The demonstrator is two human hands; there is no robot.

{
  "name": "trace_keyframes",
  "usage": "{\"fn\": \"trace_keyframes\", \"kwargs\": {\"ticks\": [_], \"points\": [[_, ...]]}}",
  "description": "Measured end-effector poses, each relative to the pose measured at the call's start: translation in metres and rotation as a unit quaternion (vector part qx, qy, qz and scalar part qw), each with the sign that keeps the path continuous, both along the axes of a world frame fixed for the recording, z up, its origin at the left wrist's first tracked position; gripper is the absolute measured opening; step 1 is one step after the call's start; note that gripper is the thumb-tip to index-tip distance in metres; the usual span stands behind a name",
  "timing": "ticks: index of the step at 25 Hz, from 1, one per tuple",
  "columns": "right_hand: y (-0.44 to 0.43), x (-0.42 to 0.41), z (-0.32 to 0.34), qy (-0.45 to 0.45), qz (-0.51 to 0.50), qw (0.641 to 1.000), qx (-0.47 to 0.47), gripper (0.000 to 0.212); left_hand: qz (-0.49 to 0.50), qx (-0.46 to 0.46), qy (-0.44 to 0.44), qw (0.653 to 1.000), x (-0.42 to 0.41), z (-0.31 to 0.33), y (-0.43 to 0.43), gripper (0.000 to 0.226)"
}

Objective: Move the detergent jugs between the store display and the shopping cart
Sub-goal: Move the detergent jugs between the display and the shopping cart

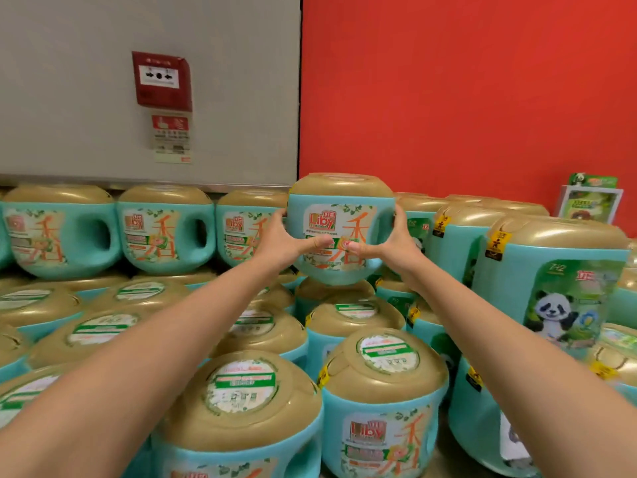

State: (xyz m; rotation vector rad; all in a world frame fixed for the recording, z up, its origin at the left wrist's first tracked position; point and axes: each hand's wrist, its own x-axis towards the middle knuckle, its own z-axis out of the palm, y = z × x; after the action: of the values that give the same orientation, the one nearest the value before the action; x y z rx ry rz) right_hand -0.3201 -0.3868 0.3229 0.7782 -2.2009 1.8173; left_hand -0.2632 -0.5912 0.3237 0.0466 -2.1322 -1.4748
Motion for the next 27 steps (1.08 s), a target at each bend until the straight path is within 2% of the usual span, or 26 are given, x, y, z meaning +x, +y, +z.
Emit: {"fn": "trace_keyframes", "kwargs": {"ticks": [3, 6, 10, 13, 16, 22, 27], "points": [[-0.008, -0.025, -0.018, -0.006, -0.014, 1.0, -0.001, 0.123, 0.01, 0.005, -0.009, 1.0, -0.028, -0.02, -0.004, 0.102], [-0.013, -0.043, -0.034, 0.008, -0.03, 0.999, -0.004, 0.108, 0.024, 0.001, -0.016, 1.0, -0.047, -0.035, -0.005, 0.102], [-0.016, -0.055, -0.042, 0.021, -0.049, 0.998, -0.014, 0.12, 0.002, 0.01, -0.031, 0.999, -0.059, -0.04, -0.006, 0.101], [-0.019, -0.058, -0.045, 0.03, -0.087, 0.996, -0.004, 0.117, 0.037, -0.019, -0.047, 0.998, -0.064, -0.044, -0.005, 0.106], [-0.019, -0.058, -0.046, 0.042, -0.116, 0.992, 0.027, 0.113, 0.077, -0.032, -0.033, 0.996, -0.069, -0.049, -0.001, 0.102], [-0.023, -0.05, -0.038, 0.047, -0.19, 0.976, 0.099, 0.119, 0.064, 0.052, -0.011, 0.997, -0.066, -0.052, -0.004, 0.094], [-0.024, -0.044, -0.035, 0.037, -0.228, 0.961, 0.151, 0.123, 0.083, 0.031, -0.014, 0.996, -0.065, -0.049, -0.003, 0.093]]}}
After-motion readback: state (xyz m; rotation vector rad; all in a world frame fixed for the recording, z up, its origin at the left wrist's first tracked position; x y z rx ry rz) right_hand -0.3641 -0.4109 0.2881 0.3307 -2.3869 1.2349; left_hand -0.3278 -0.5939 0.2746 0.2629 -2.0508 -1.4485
